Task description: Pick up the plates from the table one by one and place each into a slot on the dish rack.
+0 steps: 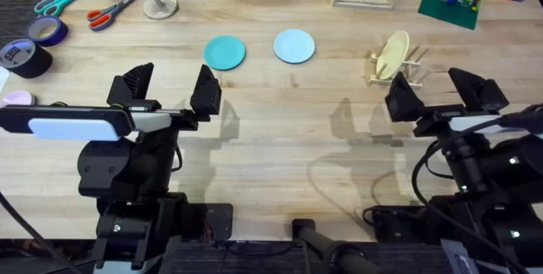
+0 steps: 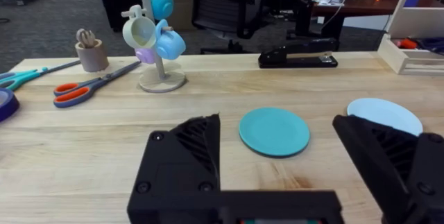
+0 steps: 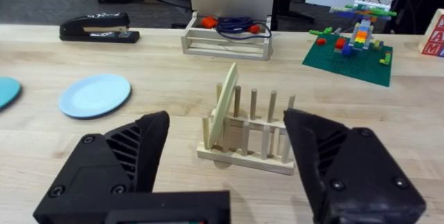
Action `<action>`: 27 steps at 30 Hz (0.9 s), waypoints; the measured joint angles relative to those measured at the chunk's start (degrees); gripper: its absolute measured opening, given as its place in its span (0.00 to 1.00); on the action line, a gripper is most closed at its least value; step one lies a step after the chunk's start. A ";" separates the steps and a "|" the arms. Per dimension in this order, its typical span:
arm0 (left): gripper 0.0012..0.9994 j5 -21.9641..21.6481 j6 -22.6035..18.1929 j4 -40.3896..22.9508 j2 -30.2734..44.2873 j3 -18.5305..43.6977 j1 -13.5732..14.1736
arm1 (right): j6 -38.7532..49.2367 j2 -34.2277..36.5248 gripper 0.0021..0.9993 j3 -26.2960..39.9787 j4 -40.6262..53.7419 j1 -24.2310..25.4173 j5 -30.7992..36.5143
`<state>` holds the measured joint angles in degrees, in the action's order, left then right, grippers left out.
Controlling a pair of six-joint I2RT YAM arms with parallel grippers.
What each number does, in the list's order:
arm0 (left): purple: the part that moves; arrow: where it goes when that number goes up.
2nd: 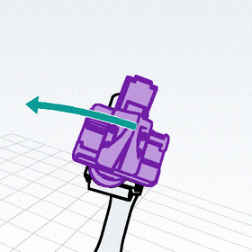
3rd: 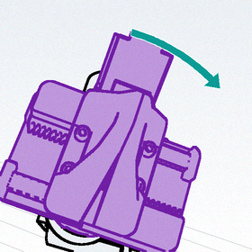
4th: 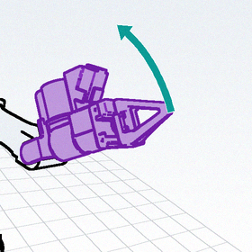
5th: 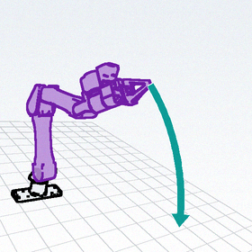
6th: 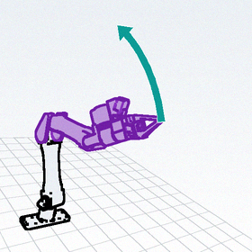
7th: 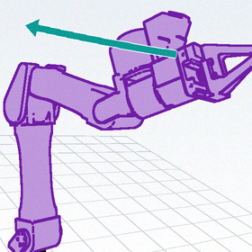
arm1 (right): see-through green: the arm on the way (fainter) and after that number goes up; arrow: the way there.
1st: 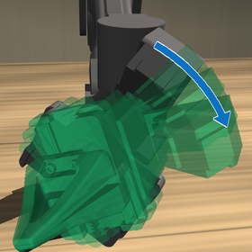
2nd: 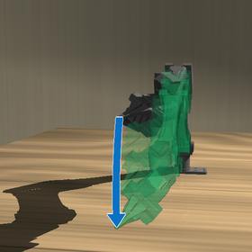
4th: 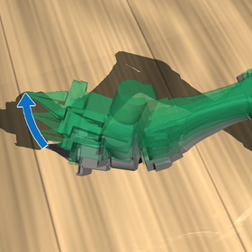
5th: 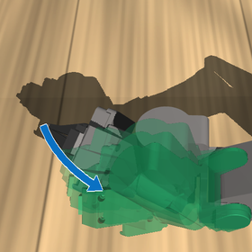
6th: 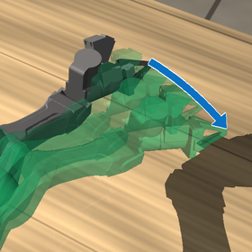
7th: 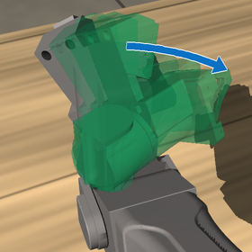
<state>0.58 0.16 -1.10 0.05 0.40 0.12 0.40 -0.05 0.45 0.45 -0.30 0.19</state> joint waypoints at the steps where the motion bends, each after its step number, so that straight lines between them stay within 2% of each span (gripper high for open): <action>1: 0.99 0.00 0.00 0.00 0.00 0.00 0.00 | 0.00 0.00 0.99 0.00 0.00 0.00 0.00; 19: 1.00 -0.44 -0.17 -0.56 0.00 0.30 0.00 | 1.55 0.00 1.00 0.24 0.60 0.00 0.00; 23: 1.00 -0.48 -0.17 -5.53 0.00 4.18 0.00 | 1.75 0.02 1.00 3.66 7.25 0.00 0.00; 27: 1.00 -0.66 -0.17 -13.45 0.00 12.29 0.00 | 1.77 0.06 1.00 10.69 17.01 0.00 0.00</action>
<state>-0.08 -0.01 -14.55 0.05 12.69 0.12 2.17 0.00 11.13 17.46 -0.30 0.19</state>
